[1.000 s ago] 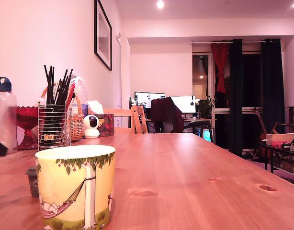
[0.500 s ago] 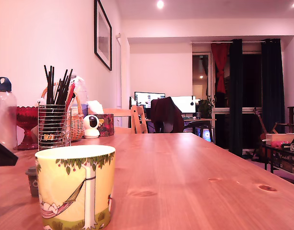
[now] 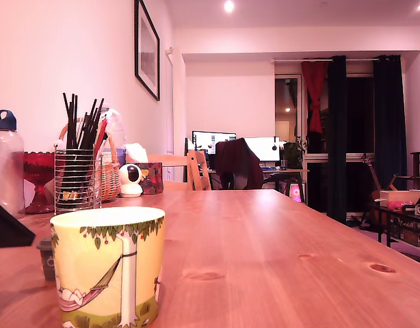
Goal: Pick the coffee capsule and then drop it inside the coffee cup in front of you
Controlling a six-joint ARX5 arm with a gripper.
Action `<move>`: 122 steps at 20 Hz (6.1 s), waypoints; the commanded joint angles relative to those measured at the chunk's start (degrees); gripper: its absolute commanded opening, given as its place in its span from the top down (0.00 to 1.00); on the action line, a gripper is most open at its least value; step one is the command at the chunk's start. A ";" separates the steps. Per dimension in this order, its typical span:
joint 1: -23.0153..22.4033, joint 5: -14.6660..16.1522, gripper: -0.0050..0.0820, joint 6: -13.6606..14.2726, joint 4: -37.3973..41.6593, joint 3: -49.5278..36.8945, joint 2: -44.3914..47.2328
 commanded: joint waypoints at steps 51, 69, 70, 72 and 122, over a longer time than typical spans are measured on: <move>0.00 3.28 0.77 0.90 23.91 7.87 34.60; 0.04 3.96 0.77 -0.63 4.87 7.87 13.53; 0.04 5.14 0.77 -0.66 2.34 7.89 11.30; 0.04 7.10 0.77 -0.85 -2.05 7.91 6.86; -24.46 -0.59 0.77 -6.12 -40.44 28.50 3.78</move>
